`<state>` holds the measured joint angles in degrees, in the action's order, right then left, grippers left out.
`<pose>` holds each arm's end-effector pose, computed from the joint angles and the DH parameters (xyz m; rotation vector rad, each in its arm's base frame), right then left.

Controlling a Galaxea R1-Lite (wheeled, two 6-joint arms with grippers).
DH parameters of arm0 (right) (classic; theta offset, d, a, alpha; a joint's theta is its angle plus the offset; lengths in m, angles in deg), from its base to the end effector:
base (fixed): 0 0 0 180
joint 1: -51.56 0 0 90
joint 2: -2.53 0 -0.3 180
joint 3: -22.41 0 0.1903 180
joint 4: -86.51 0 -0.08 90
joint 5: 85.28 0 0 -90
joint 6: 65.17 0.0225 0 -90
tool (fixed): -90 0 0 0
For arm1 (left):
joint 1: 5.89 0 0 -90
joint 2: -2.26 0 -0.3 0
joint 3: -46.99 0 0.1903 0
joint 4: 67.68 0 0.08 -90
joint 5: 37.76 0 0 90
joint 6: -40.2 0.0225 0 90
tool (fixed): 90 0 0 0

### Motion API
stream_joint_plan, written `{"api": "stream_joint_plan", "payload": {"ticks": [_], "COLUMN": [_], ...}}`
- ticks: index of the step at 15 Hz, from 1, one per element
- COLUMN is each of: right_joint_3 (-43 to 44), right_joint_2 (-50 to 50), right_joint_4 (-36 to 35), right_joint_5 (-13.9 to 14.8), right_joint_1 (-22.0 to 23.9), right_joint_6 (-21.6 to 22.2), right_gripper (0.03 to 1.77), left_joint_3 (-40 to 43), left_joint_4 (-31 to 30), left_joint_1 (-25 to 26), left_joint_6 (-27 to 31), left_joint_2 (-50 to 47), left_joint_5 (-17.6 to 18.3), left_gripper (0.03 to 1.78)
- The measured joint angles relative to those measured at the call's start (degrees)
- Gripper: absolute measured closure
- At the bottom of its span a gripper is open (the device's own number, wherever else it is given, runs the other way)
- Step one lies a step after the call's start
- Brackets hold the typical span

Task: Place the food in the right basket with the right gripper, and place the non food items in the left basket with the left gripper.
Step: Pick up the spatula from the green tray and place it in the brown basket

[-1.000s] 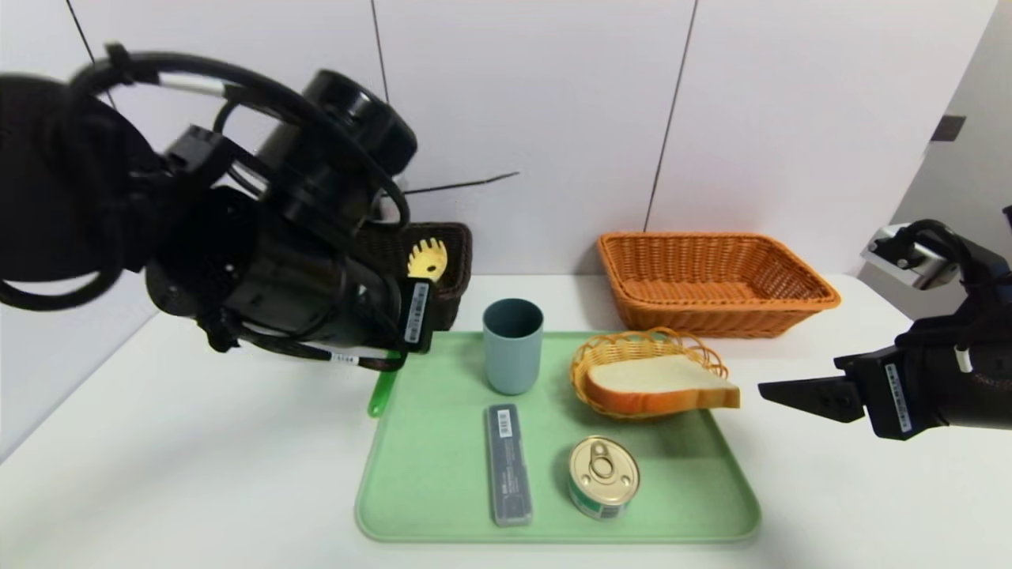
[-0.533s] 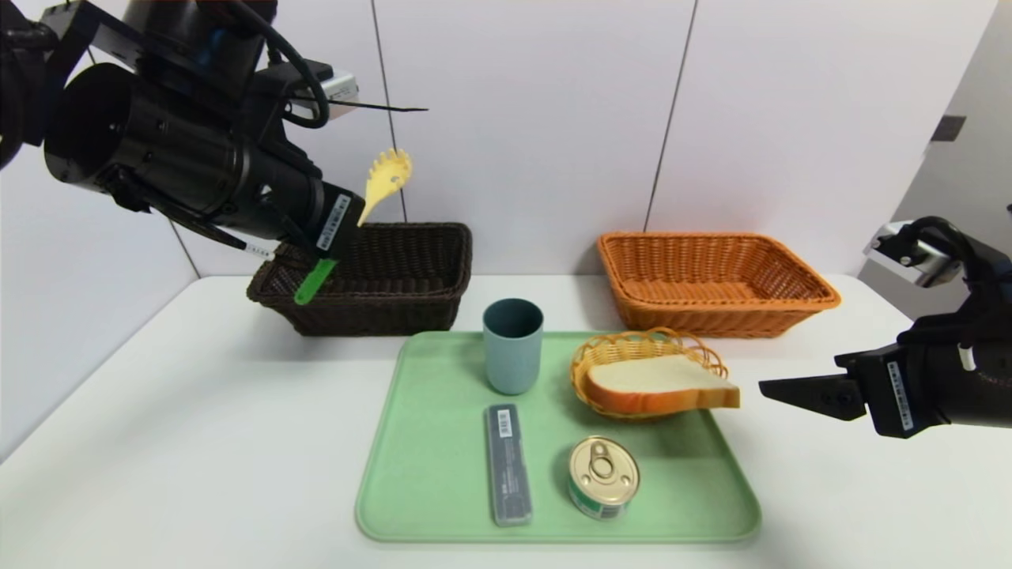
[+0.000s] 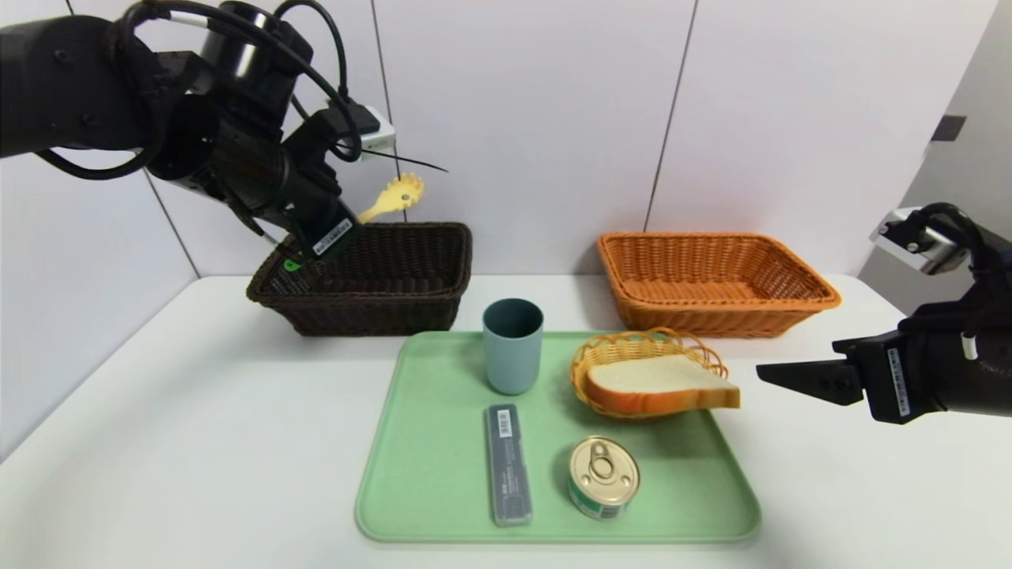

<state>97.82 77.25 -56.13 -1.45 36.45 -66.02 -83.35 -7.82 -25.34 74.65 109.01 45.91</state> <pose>0.1860 0.0527 0.2306 -0.0643 0.6390 0.3634 0.3246 -0.1120 0.3029 0.7206 0.5367 -0.4032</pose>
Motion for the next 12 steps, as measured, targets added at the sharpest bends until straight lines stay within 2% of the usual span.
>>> {"api": "stream_joint_plan", "payload": {"ticks": [5, 9, 11, 12], "right_joint_3": [0.27, 0.44, 0.51, 0.51], "right_joint_2": [-0.6, -2.08, -2.94, -3.24], "right_joint_4": [-1.76, -2.69, -2.71, -2.73], "right_joint_5": [-0.44, -5.05, -7.5, -7.83], "right_joint_1": [-0.07, -0.18, -0.18, -0.18], "right_joint_6": [1.34, 1.26, 1.18, 1.16], "right_gripper": [0.09, 0.09, 0.09, 0.09], "left_joint_3": [-5.53, -6.01, -6.06, -6.06], "left_joint_4": [-2.34, -8.51, -10.58, -11.43], "left_joint_1": [2.78, 4.36, 4.58, 4.63], "left_joint_6": [12.92, 20.59, 21.91, 21.99], "left_joint_2": [7.94, 12.9, 14.82, 15.71], "left_joint_5": [-0.1, -0.16, -0.41, -0.46], "left_gripper": [1.68, 1.68, 1.68, 1.68]}}
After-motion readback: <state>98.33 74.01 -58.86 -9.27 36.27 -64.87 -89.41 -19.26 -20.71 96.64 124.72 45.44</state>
